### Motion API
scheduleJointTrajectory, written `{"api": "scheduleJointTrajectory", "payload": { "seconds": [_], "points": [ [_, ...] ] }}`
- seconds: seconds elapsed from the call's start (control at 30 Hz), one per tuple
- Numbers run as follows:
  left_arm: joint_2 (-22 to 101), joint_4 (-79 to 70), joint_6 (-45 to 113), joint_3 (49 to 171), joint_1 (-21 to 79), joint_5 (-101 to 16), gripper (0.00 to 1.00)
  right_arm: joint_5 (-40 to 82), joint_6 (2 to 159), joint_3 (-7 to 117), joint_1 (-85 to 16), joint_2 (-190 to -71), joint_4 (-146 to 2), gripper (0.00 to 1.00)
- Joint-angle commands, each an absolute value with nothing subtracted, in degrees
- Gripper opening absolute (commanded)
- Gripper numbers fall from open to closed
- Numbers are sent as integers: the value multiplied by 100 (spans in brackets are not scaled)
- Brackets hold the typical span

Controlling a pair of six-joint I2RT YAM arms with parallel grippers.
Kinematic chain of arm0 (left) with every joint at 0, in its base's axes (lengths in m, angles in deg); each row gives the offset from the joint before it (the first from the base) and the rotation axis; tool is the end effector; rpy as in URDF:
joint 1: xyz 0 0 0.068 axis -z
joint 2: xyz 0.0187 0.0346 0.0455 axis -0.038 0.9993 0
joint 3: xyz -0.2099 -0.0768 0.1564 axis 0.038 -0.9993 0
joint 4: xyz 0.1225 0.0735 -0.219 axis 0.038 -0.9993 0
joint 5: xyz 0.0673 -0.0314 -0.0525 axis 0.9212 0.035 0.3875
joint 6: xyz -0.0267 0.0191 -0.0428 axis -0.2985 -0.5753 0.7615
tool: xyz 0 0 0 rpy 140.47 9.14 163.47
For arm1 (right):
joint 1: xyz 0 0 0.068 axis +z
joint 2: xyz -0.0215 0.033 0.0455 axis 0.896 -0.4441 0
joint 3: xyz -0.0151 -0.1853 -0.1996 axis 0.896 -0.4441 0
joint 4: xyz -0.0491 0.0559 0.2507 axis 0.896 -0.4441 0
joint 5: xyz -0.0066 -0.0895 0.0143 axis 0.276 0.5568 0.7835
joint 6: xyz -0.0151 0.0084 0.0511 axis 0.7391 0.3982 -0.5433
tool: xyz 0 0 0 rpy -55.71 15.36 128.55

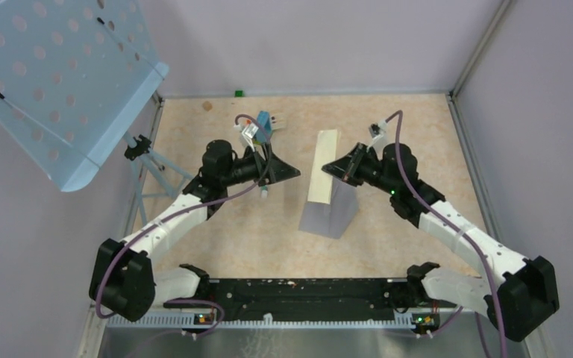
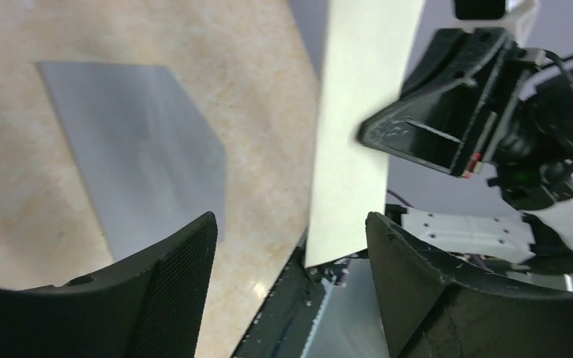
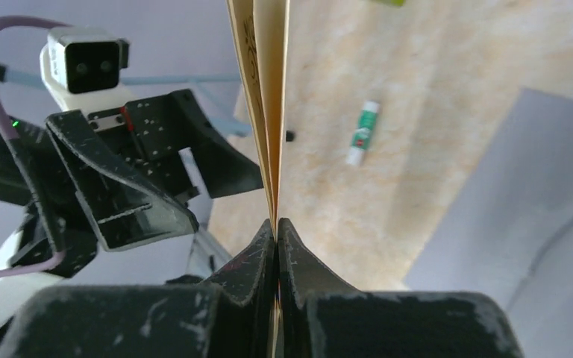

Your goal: Place the letter into the envelope and seal it

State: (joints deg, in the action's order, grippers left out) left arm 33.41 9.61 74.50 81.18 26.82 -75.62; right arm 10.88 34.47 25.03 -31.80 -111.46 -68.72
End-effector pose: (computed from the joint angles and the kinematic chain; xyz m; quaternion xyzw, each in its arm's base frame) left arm 0.2394 -0.1357 0.2895 0.0517 0.7492 -0.5853 0.3056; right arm 0.2101 0.1436 0.3093 0.0456 0.7806 0.5032 0.3679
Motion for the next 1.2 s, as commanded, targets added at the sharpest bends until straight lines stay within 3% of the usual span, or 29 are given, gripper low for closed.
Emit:
{"api": "scheduleJointTrajectory", "payload": {
  "seconds": [0.0, 0.33, 0.73, 1.17],
  "points": [
    [3355, -224, 6297, 8276, 2740, -6728, 79, 2180, 4069, 1896, -3303, -10507, -7546, 0],
    [4360, -183, 5949, 8131, 3535, -5806, 80, 2286, 4374, -149, -3834, -10357, -5739, 0],
    [5325, -247, 5897, 8141, 4005, -5353, 55, 1879, 4591, -949, -4388, -11131, -3693, 0],
    [5334, -209, 6202, 7668, 4247, -5070, 41, 1317, 4497, -868, -4408, -12795, -2245, 0]
  ]
}}
